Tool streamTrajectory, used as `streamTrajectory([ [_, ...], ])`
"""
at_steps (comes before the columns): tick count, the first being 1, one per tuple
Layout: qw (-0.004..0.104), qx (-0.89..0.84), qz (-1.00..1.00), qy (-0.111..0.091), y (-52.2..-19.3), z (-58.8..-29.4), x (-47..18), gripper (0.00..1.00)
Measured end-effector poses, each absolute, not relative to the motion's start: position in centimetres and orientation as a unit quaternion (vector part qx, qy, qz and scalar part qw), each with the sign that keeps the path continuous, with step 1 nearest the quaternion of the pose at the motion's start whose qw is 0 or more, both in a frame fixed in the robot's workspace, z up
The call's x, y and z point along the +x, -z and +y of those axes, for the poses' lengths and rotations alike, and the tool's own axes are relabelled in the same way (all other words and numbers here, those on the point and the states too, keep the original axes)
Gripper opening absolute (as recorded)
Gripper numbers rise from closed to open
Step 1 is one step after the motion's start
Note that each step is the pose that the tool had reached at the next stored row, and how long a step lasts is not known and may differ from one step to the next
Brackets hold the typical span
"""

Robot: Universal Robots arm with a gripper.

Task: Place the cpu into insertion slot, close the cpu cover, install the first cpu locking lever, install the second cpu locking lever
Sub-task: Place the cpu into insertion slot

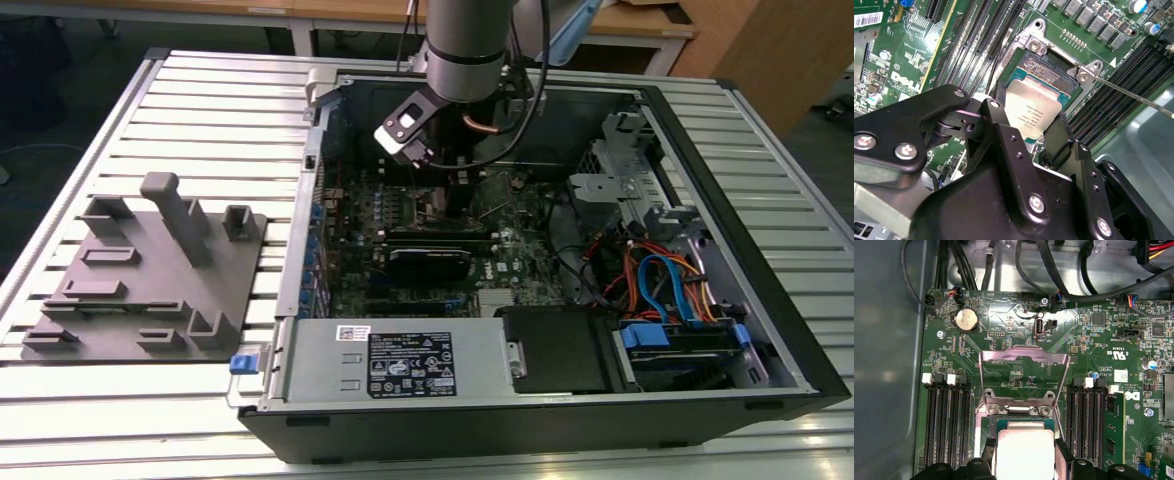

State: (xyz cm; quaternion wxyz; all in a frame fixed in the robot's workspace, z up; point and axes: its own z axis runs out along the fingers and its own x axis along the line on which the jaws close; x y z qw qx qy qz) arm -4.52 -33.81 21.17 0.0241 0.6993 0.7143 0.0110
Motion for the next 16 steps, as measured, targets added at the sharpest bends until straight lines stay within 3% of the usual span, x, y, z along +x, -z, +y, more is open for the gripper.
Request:
streamTrajectory([
  [16, 0.024, 0.702, 0.712, -0.011, -20.1, -33.6, -4.8, 0.54],
])
